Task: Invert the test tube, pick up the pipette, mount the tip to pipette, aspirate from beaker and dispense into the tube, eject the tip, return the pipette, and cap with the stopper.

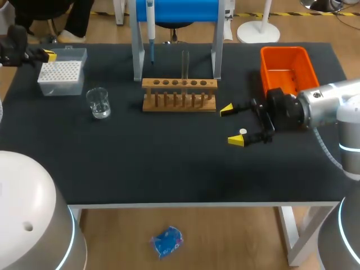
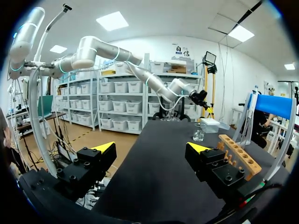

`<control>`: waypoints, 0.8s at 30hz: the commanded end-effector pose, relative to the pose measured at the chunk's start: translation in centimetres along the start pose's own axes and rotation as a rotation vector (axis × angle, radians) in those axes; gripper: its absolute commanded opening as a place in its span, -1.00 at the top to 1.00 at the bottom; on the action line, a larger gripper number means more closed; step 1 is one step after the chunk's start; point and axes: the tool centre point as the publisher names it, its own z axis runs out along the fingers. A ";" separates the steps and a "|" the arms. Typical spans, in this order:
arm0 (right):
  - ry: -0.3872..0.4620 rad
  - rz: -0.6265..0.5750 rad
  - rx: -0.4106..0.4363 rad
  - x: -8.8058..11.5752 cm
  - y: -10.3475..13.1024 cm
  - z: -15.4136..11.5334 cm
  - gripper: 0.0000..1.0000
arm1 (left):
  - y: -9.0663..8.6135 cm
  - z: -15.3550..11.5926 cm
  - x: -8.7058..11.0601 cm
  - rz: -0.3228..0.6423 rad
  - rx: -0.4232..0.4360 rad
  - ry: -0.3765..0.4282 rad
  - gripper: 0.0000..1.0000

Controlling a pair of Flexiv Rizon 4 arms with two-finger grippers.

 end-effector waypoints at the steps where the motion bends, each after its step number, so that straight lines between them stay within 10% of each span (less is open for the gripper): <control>1: -0.002 -0.001 0.000 0.1 0.0 0.0 -1.00 | -0.9 -0.6 0.5 0.009 -0.007 -0.011 1.00; 24: -0.002 -0.001 0.000 0.1 0.0 0.0 -1.00 | -3.7 -2.7 1.7 0.030 0.011 -0.006 1.00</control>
